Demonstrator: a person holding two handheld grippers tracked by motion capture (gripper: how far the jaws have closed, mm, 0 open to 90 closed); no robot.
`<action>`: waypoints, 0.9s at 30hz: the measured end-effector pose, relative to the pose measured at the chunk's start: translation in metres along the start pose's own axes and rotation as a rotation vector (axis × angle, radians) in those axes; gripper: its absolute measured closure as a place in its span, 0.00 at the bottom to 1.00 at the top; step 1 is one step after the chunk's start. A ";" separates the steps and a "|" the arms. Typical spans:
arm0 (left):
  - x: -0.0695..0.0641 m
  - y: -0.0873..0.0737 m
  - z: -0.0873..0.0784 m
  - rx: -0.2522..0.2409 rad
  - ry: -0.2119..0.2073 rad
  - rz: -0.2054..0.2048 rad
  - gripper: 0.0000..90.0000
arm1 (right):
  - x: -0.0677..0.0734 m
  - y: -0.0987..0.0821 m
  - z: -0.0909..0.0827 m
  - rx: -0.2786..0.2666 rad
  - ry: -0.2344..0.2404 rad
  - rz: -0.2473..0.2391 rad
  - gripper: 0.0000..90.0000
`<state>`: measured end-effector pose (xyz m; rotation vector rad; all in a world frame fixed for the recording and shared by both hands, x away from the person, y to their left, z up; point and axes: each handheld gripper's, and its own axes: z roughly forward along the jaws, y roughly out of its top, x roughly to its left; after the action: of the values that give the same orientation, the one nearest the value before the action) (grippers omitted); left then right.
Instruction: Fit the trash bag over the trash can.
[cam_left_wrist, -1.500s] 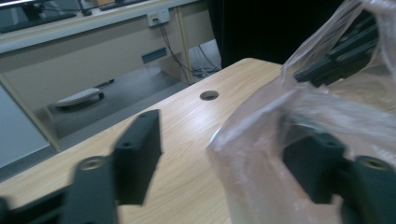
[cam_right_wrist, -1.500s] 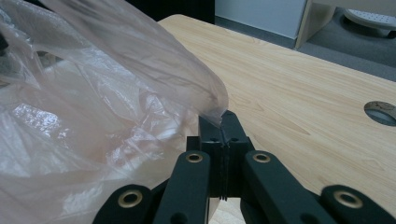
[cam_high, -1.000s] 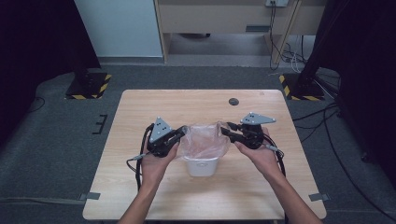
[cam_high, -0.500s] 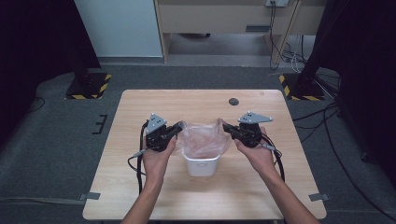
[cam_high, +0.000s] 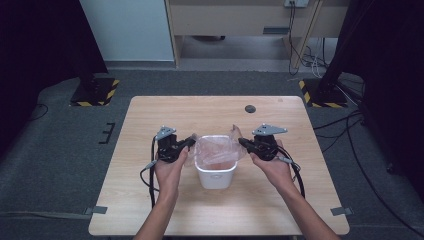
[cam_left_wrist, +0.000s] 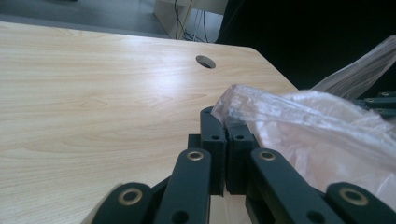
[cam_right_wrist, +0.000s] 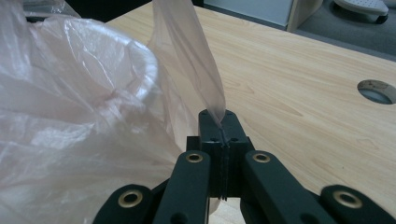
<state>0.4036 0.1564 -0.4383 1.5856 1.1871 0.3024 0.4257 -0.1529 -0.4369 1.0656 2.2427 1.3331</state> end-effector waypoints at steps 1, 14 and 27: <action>0.000 -0.001 0.000 0.000 -0.002 0.001 0.99 | 0.000 -0.001 0.000 0.003 0.001 0.005 1.00; 0.006 -0.010 0.002 0.025 -0.010 0.002 0.98 | 0.001 -0.010 0.004 0.022 0.016 -0.003 1.00; 0.008 -0.014 0.001 0.037 -0.011 0.011 0.98 | 0.002 -0.015 0.007 0.029 0.023 0.000 1.00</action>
<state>0.4009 0.1609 -0.4537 1.6241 1.1822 0.2803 0.4226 -0.1514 -0.4531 1.0655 2.2854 1.3229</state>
